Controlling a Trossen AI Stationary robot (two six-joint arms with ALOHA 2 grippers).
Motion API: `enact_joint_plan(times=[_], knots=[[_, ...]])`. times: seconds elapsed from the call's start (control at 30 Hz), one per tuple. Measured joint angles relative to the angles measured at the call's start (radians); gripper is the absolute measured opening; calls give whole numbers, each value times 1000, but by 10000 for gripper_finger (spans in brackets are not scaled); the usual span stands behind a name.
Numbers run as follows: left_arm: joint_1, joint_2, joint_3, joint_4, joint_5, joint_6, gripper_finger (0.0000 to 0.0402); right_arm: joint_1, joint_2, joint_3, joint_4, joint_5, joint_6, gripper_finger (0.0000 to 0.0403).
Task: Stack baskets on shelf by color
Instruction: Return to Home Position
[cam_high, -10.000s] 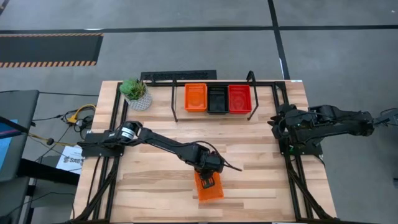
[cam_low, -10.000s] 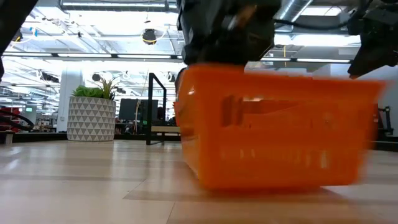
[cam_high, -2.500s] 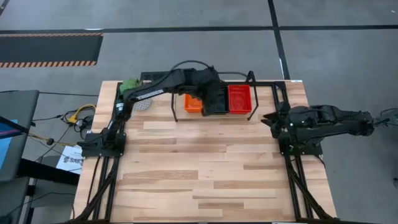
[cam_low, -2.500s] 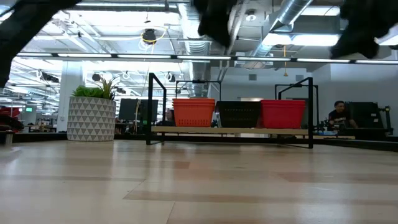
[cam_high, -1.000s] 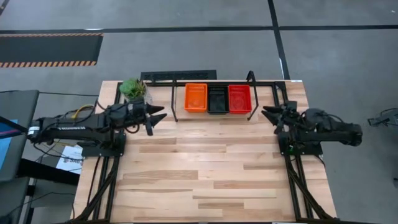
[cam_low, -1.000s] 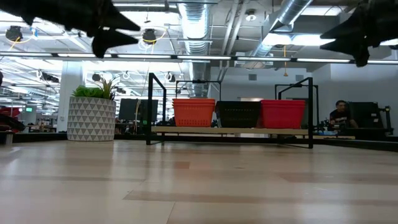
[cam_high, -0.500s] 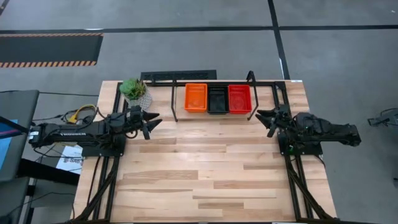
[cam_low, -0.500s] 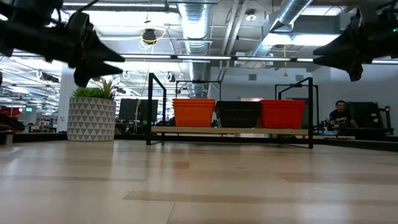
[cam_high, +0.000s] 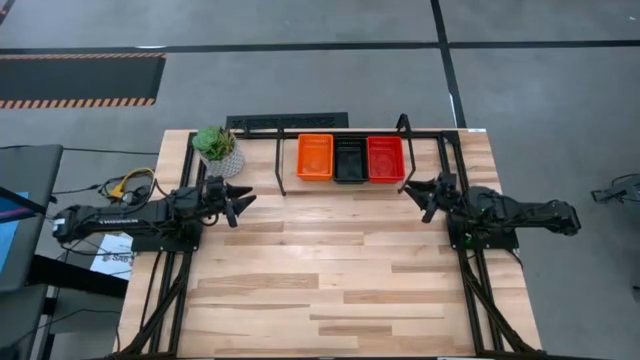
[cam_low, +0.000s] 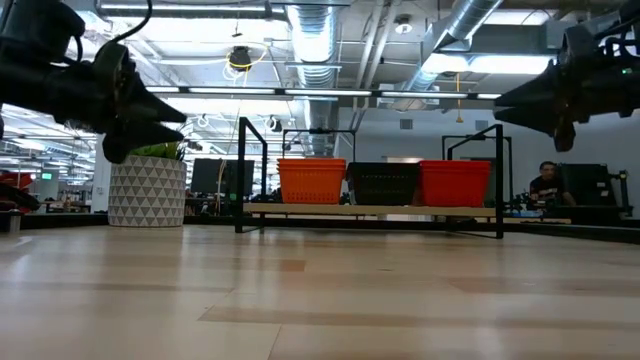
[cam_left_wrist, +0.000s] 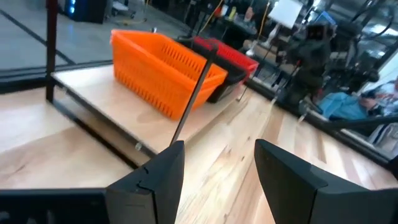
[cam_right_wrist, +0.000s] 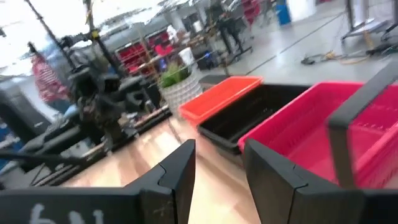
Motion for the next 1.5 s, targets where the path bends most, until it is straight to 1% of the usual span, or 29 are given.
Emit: enact_joint_plan(times=[0.1, 0.23, 0.6, 0.8, 1.0, 1.17, 1.23, 1.27, 1.33, 1.37, 1.4, 1.5], knots=[[0, -32, 0, -51, -5, -11, 183, -16, 0, -11, 38, 19, -11, 159], [0, -57, 0, -49, 5, 11, 183, -42, 1, -13, 44, 19, -17, 159], [0, -58, -1, -50, -8, 31, 183, -77, 1, -14, 39, 17, -38, 159], [0, -58, -1, -49, -6, -13, 183, -66, 10, -15, 36, 4, -62, 159], [0, -58, -2, -49, 9, -129, 183, -66, 24, -16, 34, -16, -49, 159], [0, -58, -2, -49, 9, -101, 183, -60, 24, -16, 32, -38, -73, 159], [0, -58, -2, -50, 9, -86, 183, -55, 20, -19, 59, -92, -1, 159], [0, -58, -2, -50, 9, -78, 183, -54, 19, -22, 88, -147, -28, 159], [0, -58, -2, -50, 9, -72, 183, -55, 20, -24, 157, -321, -168, 159], [0, -58, -2, -50, 9, -72, 183, -56, 18, -22, 178, -378, -204, 159], [0, -58, -2, -50, 9, -74, 183, -59, 17, -20, 180, -395, -210, 159], [0, -56, -2, -50, 9, -75, 183, -72, 20, -32, 92, -346, -155, 159]])
